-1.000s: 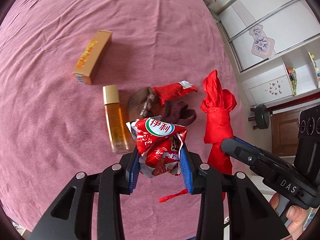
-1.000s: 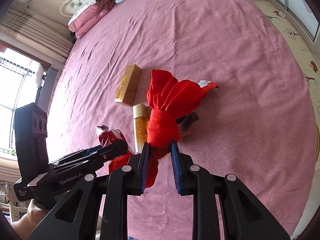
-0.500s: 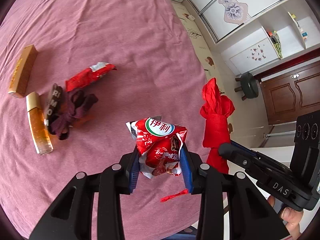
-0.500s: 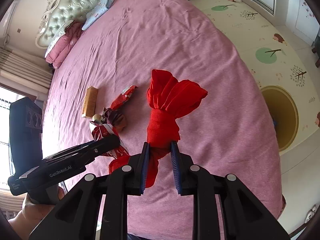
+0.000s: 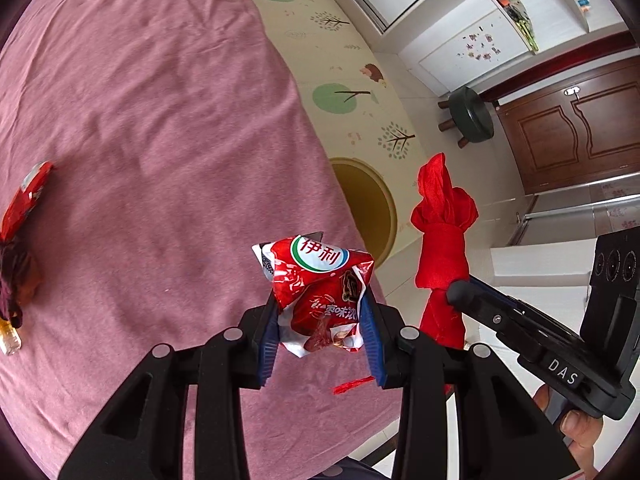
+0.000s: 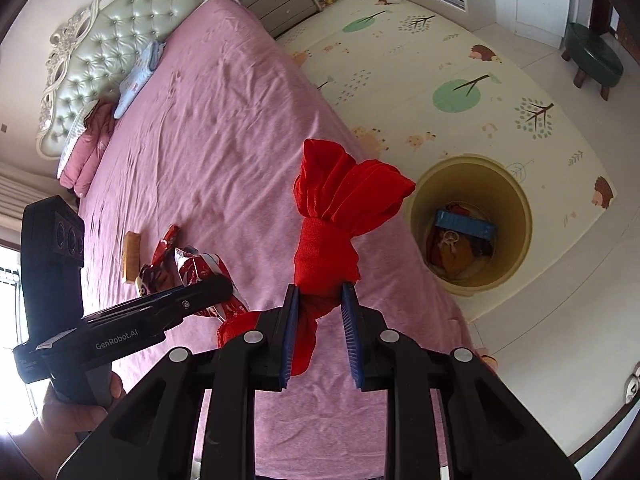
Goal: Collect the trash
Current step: 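Carry the wrapper and red cloth over the yellow bin and open both tools, then move both tools back to the remaining items on the bed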
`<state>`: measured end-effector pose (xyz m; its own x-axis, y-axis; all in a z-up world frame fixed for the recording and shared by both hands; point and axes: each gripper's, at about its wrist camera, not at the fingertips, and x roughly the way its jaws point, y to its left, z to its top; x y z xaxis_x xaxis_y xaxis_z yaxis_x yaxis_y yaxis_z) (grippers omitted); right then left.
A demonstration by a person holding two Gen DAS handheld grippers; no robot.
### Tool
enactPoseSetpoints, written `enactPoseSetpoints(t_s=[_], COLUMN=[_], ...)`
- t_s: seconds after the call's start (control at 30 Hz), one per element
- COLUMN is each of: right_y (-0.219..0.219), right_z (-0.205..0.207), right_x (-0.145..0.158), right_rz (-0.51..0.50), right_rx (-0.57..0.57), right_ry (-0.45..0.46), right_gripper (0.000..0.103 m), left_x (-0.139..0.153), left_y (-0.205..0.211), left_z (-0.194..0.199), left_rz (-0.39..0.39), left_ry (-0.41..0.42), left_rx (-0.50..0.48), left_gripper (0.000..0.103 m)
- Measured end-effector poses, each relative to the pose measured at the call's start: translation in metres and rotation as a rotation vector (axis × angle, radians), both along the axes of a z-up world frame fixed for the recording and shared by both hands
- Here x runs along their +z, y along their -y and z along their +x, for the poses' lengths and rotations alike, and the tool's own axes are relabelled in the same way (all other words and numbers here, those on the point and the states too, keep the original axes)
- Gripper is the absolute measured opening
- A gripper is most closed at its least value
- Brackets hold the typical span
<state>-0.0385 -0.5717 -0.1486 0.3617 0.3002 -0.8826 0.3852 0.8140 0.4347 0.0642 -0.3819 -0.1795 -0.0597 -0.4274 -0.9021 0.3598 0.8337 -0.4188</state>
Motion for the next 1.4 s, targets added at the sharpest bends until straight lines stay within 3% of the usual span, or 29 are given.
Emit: enactPoseSetpoints(t_s=[0.33, 0.6, 0.67, 0.7, 0.77, 0.8, 0.87, 0.97, 1.17, 1.4], right_y=[0.075, 0.115, 0.126, 0.132, 0.143, 0.148, 0.155, 0.159, 0.149, 0.124], right_z=[-0.018, -0.016, -0.016, -0.016, -0.018, -0.019, -0.022, -0.026, -0.023, -0.006], right_x=[-0.020, -0.029, -0.028, -0.027, -0.026, -0.025, -0.024, -0.022, -0.022, -0.014], right_rz=[-0.010, -0.023, -0.027, -0.032, -0.040, -0.041, -0.046, -0.040, -0.030, -0.022], right_rx=[-0.124, -0.162, -0.190, -0.201, -0.223, -0.233, -0.249, -0.266, -0.255, -0.201], right_ry=[-0.042, -0.050, -0.039, -0.037, -0.036, -0.035, -0.030, -0.026, -0.030, -0.019], right_gripper=[0.022, 0.024, 0.026, 0.031, 0.033, 0.033, 0.033, 0.033, 0.033, 0.033], left_x=[-0.018, -0.019, -0.017, -0.016, -0.014, -0.012, -0.009, -0.007, -0.006, -0.002], left_y=[0.091, 0.154, 0.168, 0.174, 0.182, 0.187, 0.192, 0.196, 0.191, 0.156], left_z=[0.005, 0.019, 0.021, 0.022, 0.026, 0.029, 0.032, 0.033, 0.025, 0.030], left_rz=[0.010, -0.004, 0.003, 0.002, 0.009, 0.009, 0.016, 0.032, 0.052, 0.051], left_ry=[-0.035, -0.008, 0.010, 0.015, 0.032, 0.038, 0.048, 0.059, 0.069, 0.063], left_rx=[-0.143, -0.246, -0.270, -0.282, -0.284, -0.283, -0.281, -0.292, -0.323, -0.249], left_gripper=[0.037, 0.037, 0.041, 0.043, 0.062, 0.066, 0.079, 0.084, 0.084, 0.084])
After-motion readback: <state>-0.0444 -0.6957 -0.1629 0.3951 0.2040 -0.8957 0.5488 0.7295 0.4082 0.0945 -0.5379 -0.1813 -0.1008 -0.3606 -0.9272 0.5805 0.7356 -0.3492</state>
